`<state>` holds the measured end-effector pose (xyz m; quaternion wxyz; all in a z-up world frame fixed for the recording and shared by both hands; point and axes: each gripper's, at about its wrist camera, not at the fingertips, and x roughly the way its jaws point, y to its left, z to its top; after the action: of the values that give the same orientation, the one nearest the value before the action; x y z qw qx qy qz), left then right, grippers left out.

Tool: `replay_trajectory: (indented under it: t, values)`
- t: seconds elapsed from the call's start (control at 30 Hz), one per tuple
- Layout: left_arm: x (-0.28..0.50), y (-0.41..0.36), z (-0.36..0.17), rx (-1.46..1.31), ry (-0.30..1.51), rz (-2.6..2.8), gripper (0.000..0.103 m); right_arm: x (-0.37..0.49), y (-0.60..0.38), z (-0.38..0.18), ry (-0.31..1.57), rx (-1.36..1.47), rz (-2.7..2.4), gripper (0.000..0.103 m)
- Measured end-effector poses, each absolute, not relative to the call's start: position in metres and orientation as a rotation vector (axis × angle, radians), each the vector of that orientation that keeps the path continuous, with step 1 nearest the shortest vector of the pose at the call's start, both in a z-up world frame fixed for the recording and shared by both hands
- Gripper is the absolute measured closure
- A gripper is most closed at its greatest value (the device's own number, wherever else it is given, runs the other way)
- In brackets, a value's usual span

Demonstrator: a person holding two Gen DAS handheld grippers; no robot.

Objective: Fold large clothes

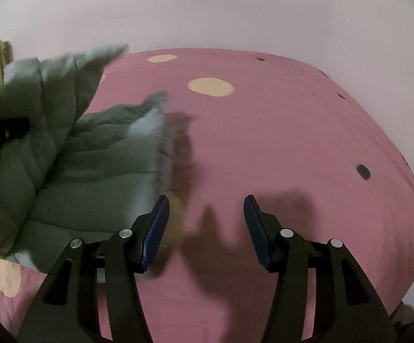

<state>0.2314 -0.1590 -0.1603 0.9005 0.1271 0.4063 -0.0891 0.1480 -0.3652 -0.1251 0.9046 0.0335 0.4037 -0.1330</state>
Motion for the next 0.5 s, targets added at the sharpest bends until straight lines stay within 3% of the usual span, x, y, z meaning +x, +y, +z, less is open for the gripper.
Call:
replay_trajectory:
  t: [0.5]
  values:
    - [0.225,-0.213,-0.219,0.337,0.875,-0.203,0.091,0.143,-0.413,-0.154,0.901,0.137,-0.355,0.049]
